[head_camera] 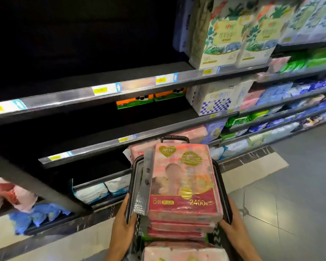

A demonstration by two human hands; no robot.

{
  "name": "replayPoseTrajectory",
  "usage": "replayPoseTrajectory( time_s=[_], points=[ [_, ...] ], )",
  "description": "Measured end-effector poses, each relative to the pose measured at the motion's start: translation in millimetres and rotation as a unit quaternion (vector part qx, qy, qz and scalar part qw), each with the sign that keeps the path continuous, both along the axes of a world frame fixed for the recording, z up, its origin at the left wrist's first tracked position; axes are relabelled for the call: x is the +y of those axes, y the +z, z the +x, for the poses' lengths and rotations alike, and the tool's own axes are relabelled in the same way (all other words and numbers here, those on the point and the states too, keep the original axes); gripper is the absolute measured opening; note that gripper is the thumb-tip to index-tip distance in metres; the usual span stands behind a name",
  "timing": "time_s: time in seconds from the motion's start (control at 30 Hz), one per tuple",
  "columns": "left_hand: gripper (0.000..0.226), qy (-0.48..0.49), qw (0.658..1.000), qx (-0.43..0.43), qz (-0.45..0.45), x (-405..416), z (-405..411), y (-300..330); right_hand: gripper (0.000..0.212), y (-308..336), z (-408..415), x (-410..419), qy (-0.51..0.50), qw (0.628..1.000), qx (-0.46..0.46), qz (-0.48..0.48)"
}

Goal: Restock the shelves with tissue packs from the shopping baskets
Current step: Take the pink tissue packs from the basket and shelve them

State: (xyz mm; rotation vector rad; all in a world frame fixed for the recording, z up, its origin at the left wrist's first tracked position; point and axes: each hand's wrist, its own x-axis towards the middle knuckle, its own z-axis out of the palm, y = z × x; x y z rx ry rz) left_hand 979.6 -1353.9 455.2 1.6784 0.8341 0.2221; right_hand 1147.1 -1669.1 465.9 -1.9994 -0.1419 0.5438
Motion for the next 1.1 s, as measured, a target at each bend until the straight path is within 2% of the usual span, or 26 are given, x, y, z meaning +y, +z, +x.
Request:
replayPoseTrajectory(
  time_s=[0.13,0.27,0.4,0.57,0.7,0.8,0.87,1.0,1.1],
  points=[
    [0.078,0.051,0.999,0.0,-0.009,-30.0,12.1,-9.0,0.074,-21.0,42.9,-13.9,0.057,0.998,0.007,-0.016],
    [0.049,0.11,0.993,-0.012,-0.028,-80.0,30.2,-11.6,0.083,-50.7,86.2,-30.2,0.106,0.994,0.037,-0.003],
    [0.055,0.158,0.986,0.018,-0.046,-114.1,40.1,-44.9,0.08,-88.1,121.6,-48.9,0.14,0.988,0.072,-0.008],
    [0.059,0.165,0.984,0.042,-0.053,-130.6,60.0,-106.2,0.088,-135.6,142.2,-59.6,0.134,0.985,0.111,-0.007],
    [0.058,0.137,0.986,0.078,-0.046,-134.4,67.8,-169.6,0.08,-204.7,152.9,-71.1,0.132,0.983,0.123,-0.036],
    [0.051,0.113,0.989,0.095,-0.025,-132.7,71.7,-223.1,0.086,-261.2,154.1,-75.3,0.119,0.981,0.137,-0.066],
    [0.056,0.106,0.989,0.101,-0.017,-130.1,76.3,-259.8,0.088,-295.2,157.1,-74.2,0.11,0.977,0.151,-0.098],
    [0.07,0.097,0.99,0.101,-0.006,-128.4,80.0,-329.5,0.074,-357.0,163.6,-64.0,0.126,0.977,0.127,-0.112],
    [0.069,0.092,0.991,0.092,-0.031,-123.0,86.0,-371.8,0.068,-399.4,170.1,-55.2,0.129,0.977,0.123,-0.118]
  ],
)
